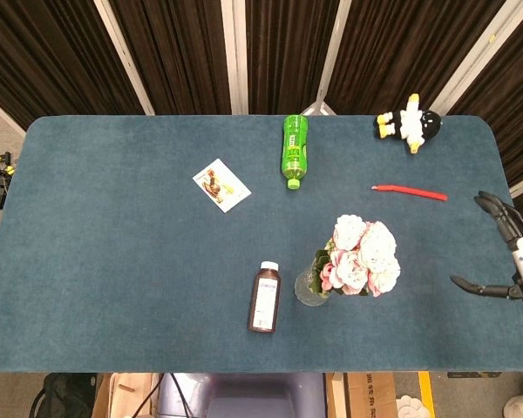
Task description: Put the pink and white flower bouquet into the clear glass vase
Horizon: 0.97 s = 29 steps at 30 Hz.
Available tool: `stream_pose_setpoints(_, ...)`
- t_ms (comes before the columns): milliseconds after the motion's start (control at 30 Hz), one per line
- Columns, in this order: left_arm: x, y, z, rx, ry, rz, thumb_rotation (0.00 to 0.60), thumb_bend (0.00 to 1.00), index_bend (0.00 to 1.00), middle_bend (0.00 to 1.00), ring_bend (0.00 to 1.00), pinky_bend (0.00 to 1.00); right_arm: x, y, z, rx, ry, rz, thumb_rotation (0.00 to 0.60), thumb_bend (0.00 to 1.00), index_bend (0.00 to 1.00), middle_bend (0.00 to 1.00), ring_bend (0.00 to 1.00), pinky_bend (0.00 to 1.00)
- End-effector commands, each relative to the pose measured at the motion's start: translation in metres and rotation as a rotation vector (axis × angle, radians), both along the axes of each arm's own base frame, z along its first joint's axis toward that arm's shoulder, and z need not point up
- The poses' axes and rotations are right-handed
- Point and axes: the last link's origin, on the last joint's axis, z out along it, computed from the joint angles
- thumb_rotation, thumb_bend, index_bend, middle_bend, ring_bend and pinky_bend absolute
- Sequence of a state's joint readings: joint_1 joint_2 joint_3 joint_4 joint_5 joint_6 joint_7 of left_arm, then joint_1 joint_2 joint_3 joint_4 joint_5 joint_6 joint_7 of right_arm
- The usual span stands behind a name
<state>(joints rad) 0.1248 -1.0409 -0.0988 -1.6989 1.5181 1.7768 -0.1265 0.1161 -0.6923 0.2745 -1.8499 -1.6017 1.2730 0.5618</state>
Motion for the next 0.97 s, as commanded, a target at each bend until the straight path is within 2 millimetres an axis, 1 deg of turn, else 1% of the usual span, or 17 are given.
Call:
stream_pose_setpoints(33, -0.001, 0.0, 0.0, -0.001, -0.002, 0.002, 0.6, 0.18, 0.15, 0.0, 0.0, 0.0, -0.017, 0.042, -0.042, -0.003, 0.337, 0.019, 0.6, 0.11, 0.1, 0.07, 0.13, 0.0)
stream_pose_setpoints(67, -0.001, 0.001, 0.0, -0.003, -0.001, 0.003, 0.6, 0.18, 0.15, 0.0, 0.0, 0.0, -0.018, 0.044, -0.046, -0.003, 0.346, 0.021, 0.6, 0.11, 0.1, 0.07, 0.13, 0.0)
stream_pose_setpoints(133, -0.001, 0.001, -0.001, -0.012, 0.002, 0.005, 0.6, 0.18, 0.15, 0.0, 0.0, 0.0, -0.02, 0.054, -0.062, -0.012, 0.369, 0.032, 0.6, 0.11, 0.1, 0.07, 0.12, 0.0)
stream_pose_setpoints(233, -0.001, 0.002, -0.002, -0.019, 0.005, 0.005, 0.6, 0.18, 0.15, 0.0, 0.0, 0.0, -0.025, 0.06, -0.078, -0.02, 0.396, 0.037, 0.6, 0.11, 0.1, 0.07, 0.09, 0.0)
stream_pose_setpoints(367, -0.001, 0.003, -0.004, -0.032, 0.006, 0.011, 0.6, 0.18, 0.15, 0.0, 0.0, 0.0, -0.033, 0.059, -0.087, -0.045, 0.442, 0.003, 0.6, 0.11, 0.1, 0.07, 0.08, 0.0)
stream_pose_setpoints(567, -0.005, 0.004, -0.005, -0.055, 0.021, 0.057, 0.6, 0.18, 0.15, 0.0, 0.0, 0.0, -0.04, 0.059, -0.089, -0.099, 0.479, -0.038, 0.6, 0.11, 0.1, 0.07, 0.07, 0.0)
stream_pose_setpoints(733, -0.006, 0.005, -0.006, -0.067, 0.033, 0.096, 0.6, 0.18, 0.15, 0.0, 0.0, 0.0, -0.042, 0.058, -0.084, -0.151, 0.466, -0.042, 0.6, 0.11, 0.1, 0.07, 0.07, 0.0)
stream_pose_setpoints(967, -0.008, 0.008, -0.006, -0.078, 0.042, 0.116, 0.6, 0.18, 0.15, 0.0, 0.0, 0.0, -0.042, 0.061, -0.081, -0.161, 0.441, -0.043, 0.6, 0.11, 0.1, 0.07, 0.07, 0.0)
